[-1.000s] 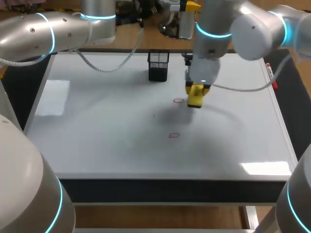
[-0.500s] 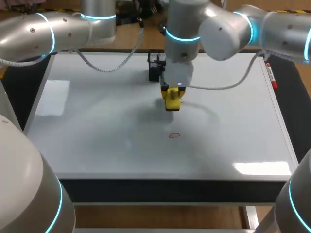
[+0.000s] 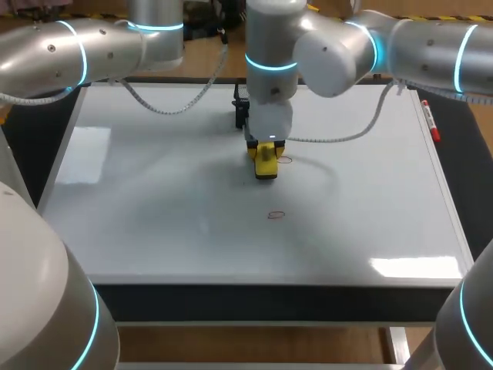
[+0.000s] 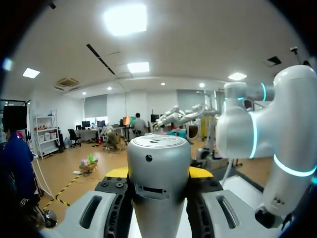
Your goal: Pick up the inspection probe, press it on each red-marked spot on the whiteboard one by one, put down the probe, pick up the eraser, and wipe off all the red marks.
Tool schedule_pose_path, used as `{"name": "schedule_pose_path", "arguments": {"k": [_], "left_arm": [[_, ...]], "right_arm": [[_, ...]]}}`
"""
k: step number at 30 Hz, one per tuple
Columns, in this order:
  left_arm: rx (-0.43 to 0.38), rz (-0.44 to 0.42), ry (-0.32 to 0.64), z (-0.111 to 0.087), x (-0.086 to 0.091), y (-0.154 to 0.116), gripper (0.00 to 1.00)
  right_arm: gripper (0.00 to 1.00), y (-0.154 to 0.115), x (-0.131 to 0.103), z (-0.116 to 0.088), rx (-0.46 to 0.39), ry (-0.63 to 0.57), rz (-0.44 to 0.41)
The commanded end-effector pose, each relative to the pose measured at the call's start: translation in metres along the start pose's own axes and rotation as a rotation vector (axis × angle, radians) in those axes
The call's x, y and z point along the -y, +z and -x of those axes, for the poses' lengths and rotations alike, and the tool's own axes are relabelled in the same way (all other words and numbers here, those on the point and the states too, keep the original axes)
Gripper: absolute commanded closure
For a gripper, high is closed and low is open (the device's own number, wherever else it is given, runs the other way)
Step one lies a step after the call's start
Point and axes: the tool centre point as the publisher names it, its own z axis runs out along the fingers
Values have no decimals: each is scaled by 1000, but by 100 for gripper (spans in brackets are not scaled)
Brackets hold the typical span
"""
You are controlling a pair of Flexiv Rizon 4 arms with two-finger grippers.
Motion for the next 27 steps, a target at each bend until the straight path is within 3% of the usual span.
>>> {"name": "schedule_pose_path", "arguments": {"k": [1,16,27], "left_arm": [[-3,2,-2,1,1,0,100],[-3,2,-2,1,1,0,100],[-3,2,-2,1,1,0,100]], "right_arm": [[100,3,2,-4,-9,8,3],[100,12,3,-37,-27,81,23],[100,13,3,-80,-53,174,24]]}}
